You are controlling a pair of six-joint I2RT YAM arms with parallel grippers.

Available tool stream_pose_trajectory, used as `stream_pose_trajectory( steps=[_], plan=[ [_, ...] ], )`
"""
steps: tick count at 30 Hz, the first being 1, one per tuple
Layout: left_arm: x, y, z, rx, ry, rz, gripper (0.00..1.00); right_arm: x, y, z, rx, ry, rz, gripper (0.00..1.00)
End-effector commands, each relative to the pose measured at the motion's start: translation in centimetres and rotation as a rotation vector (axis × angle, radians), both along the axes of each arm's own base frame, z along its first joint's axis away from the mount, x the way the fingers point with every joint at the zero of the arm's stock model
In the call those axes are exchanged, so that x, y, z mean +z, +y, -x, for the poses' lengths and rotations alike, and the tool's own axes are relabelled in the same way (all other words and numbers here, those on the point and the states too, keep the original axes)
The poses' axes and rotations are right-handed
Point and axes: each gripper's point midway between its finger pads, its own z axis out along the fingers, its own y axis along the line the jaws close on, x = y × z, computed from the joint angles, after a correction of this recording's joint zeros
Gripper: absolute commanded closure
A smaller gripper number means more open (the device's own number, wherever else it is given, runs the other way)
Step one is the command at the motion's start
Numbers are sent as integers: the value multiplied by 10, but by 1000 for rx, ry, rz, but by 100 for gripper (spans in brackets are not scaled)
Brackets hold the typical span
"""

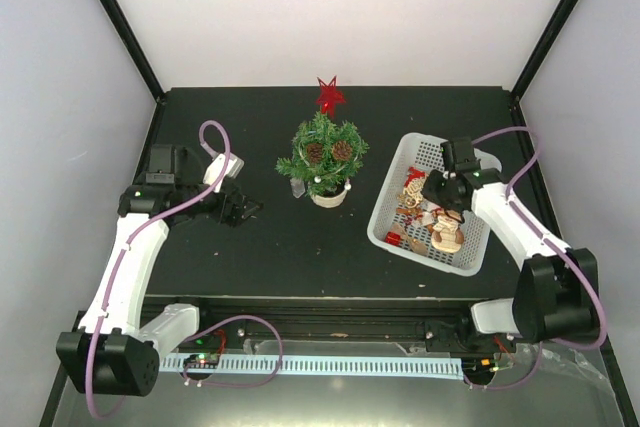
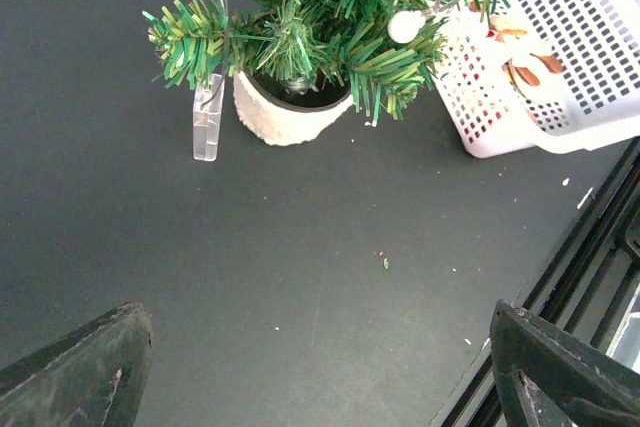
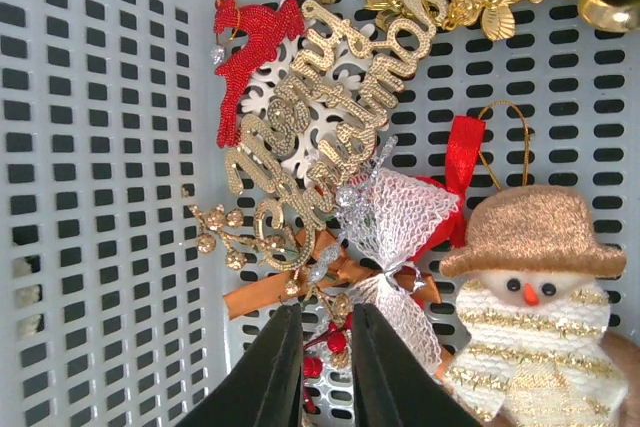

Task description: Decorate the small christmas tree

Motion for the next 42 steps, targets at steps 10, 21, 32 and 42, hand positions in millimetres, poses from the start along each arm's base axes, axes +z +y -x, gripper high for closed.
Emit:
stream_pose_trajectory(
  steps=[10,21,32,42],
  plan=[
    [12,-1,-1,-3,-40,14,8,-30,15,-17,34,100,-40,63],
    [10,0,-2,0,-34,11,8,-52,21,-27,42,124,-56,67],
    [10,0,-2,1,-34,10,8,-61,19,-27,49,131,-39,86],
    [13,-1,0,-2,-45,14,8,-60,17,-22,49,128,-35,94]
  ],
)
